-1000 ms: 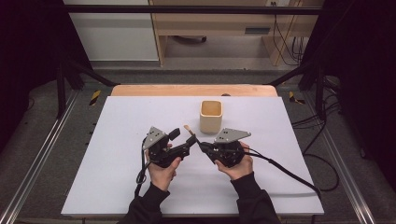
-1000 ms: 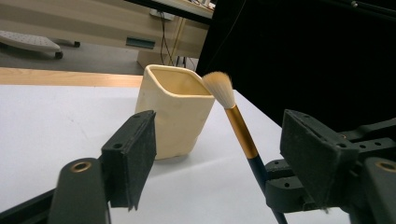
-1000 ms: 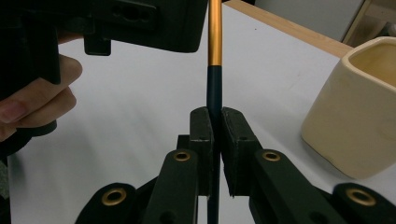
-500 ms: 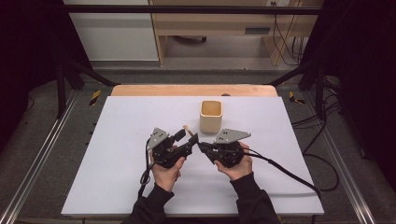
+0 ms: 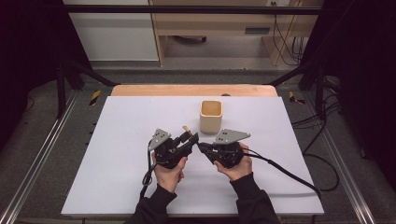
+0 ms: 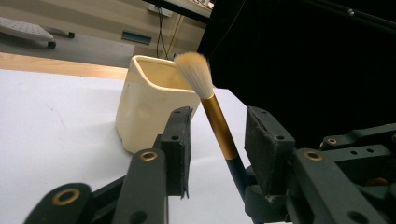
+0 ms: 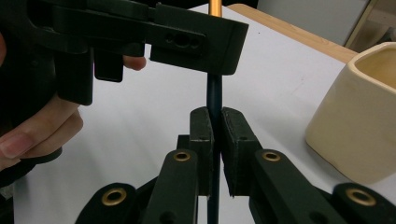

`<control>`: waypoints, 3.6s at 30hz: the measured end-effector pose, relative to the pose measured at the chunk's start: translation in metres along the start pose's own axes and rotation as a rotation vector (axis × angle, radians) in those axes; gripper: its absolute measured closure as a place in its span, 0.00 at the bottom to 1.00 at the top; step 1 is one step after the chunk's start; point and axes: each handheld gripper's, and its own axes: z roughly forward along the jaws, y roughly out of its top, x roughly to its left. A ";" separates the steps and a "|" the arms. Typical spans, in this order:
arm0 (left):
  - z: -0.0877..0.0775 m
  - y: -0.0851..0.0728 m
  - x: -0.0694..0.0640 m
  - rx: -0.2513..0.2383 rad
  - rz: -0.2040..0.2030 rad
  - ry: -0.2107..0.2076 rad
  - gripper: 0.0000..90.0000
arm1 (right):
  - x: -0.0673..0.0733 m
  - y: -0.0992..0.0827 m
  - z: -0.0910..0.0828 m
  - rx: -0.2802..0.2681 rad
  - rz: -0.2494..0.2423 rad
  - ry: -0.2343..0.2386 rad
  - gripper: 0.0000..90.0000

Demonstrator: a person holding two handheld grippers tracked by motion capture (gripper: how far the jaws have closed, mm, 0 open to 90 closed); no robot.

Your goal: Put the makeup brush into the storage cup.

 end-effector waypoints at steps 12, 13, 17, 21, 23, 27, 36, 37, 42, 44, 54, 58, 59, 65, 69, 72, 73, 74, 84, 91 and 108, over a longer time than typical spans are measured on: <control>0.001 -0.002 -0.001 0.004 -0.032 -0.010 0.80 | 0.000 0.000 0.000 -0.003 0.000 -0.002 0.93; 0.001 -0.002 -0.001 0.004 -0.033 -0.010 0.80 | 0.000 0.000 0.000 -0.004 0.000 -0.002 0.93; 0.001 -0.002 -0.002 0.005 -0.040 -0.011 0.83 | 0.000 0.000 0.000 -0.003 -0.001 -0.002 0.93; 0.001 -0.002 -0.002 0.001 -0.049 -0.017 0.85 | 0.000 0.000 0.000 -0.004 -0.001 -0.005 0.93; 0.001 -0.002 -0.003 -0.003 -0.056 -0.021 0.86 | 0.000 0.000 0.000 -0.004 -0.001 -0.005 0.93; 0.001 -0.002 -0.005 -0.018 -0.066 -0.038 0.91 | 0.001 0.000 0.000 -0.007 0.000 -0.005 0.93; -0.003 0.001 -0.006 -0.021 -0.006 -0.020 0.92 | 0.003 0.002 -0.006 -0.043 -0.020 -0.034 0.99; -0.004 0.002 -0.005 -0.020 0.000 -0.010 0.92 | 0.003 0.002 -0.007 -0.047 -0.021 -0.033 0.96; -0.007 0.005 0.000 -0.021 0.015 0.010 0.92 | 0.003 0.002 -0.009 -0.055 -0.025 -0.055 0.80; -0.008 0.006 0.001 -0.025 0.022 0.017 0.92 | 0.002 0.001 -0.008 -0.052 -0.023 -0.067 0.69; -0.009 0.006 -0.008 -0.027 0.060 0.014 0.92 | 0.000 -0.004 0.002 -0.019 -0.015 -0.068 0.56; -0.005 0.002 -0.014 -0.019 0.070 0.006 0.92 | 0.001 -0.004 0.003 -0.023 -0.008 -0.056 0.58; -0.004 0.001 -0.016 -0.016 0.070 0.002 0.92 | 0.001 -0.004 0.003 -0.024 -0.006 -0.051 0.58; 0.000 -0.002 -0.021 -0.013 0.067 -0.005 0.92 | 0.002 -0.005 0.005 -0.038 0.011 -0.026 0.67; 0.001 -0.003 -0.023 -0.013 0.063 -0.011 0.92 | 0.002 -0.004 0.004 -0.053 0.026 -0.014 0.74; 0.001 -0.003 -0.023 -0.011 0.064 -0.012 0.92 | 0.002 -0.004 0.004 -0.058 0.031 -0.014 0.76; 0.001 -0.003 -0.024 -0.011 0.061 -0.012 0.92 | 0.002 -0.004 0.004 -0.062 0.038 -0.011 0.78; 0.001 -0.004 -0.024 -0.011 0.060 -0.013 0.92 | 0.002 -0.004 0.004 -0.062 0.038 -0.011 0.78; 0.000 -0.004 -0.024 -0.012 0.061 -0.019 0.92 | 0.004 -0.004 0.003 -0.075 0.059 0.002 0.93; 0.000 -0.003 -0.022 -0.008 0.061 -0.026 0.92 | 0.004 -0.004 0.003 -0.077 0.067 0.003 0.93; -0.032 0.022 0.010 0.009 0.155 -0.021 0.45 | -0.001 -0.002 0.004 -0.094 0.071 -0.031 0.93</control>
